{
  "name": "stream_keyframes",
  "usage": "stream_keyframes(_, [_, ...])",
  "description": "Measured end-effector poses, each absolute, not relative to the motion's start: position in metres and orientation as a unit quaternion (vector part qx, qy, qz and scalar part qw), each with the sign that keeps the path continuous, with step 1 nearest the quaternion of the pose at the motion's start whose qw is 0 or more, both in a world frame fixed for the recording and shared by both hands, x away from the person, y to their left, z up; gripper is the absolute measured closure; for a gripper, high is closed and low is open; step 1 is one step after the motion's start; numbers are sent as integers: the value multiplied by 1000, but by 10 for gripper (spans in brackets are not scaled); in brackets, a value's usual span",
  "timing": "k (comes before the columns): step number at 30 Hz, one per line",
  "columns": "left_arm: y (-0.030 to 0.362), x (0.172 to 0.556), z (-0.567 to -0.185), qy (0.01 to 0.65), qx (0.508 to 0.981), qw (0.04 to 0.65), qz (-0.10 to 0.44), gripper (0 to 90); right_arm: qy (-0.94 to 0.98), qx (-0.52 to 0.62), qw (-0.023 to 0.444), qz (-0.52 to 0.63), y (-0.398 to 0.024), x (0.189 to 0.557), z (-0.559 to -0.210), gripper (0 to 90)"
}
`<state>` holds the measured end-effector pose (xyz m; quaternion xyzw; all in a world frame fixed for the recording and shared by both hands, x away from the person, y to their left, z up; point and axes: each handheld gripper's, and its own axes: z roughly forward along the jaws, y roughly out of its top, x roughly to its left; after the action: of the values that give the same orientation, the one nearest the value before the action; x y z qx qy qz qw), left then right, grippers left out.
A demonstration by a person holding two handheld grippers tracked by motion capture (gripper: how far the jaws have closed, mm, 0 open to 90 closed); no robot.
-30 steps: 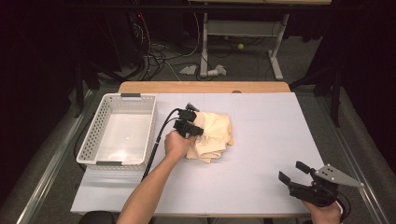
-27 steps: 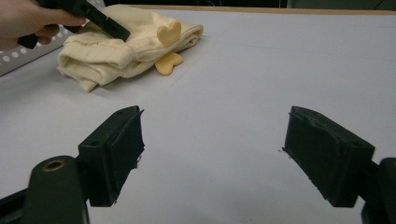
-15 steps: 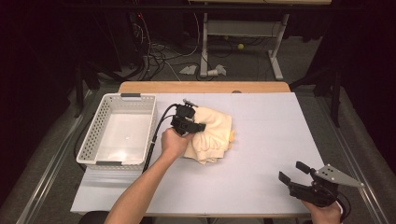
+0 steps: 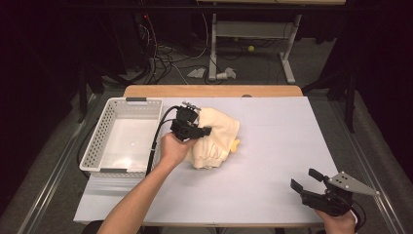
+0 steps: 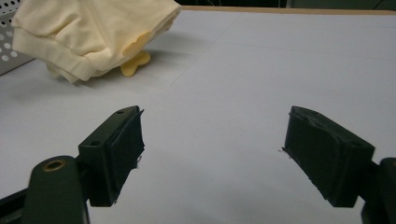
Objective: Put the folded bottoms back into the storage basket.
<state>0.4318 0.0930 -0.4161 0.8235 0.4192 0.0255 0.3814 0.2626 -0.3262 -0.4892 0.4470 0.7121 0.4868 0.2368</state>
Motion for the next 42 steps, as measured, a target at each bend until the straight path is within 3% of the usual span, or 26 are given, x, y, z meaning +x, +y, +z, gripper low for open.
stream_keyframes(42, [142, 402, -379, 418, 797, 435, 26, 691, 714, 447, 238, 484, -326, 263, -489, 201])
